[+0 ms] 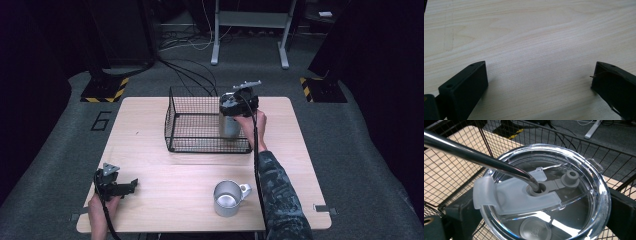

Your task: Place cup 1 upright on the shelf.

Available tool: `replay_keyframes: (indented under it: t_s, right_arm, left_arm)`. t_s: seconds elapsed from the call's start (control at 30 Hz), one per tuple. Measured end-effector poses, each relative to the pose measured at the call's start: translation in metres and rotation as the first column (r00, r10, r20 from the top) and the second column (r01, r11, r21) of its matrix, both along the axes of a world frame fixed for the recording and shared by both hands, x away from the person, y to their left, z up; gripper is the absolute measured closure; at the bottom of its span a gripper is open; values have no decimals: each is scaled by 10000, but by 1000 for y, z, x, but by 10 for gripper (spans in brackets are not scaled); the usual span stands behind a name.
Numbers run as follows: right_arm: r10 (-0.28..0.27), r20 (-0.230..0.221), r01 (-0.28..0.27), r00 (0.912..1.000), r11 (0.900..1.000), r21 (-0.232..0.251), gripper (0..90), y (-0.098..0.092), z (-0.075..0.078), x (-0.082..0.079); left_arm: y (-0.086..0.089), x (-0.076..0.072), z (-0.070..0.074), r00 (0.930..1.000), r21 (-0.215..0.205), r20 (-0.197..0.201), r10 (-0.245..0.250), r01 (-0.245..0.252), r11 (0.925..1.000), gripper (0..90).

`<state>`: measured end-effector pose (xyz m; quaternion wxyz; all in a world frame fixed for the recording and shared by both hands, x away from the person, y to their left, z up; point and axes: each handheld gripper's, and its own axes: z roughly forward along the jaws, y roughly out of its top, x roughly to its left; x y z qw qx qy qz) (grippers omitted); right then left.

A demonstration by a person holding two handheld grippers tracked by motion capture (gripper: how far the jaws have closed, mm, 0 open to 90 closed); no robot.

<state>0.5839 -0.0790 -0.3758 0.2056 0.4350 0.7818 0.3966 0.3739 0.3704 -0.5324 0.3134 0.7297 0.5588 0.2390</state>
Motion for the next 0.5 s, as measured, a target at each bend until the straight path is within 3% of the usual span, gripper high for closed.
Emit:
replay_keyframes:
  t_s: [0.5]
  right_arm:
    - [-30, -366, 31, 9993, 10000, 15, 33, -2, -13, 5]
  left_arm:
    - [0, 0, 0, 10000, 6, 12, 9, -9, 10000, 4]
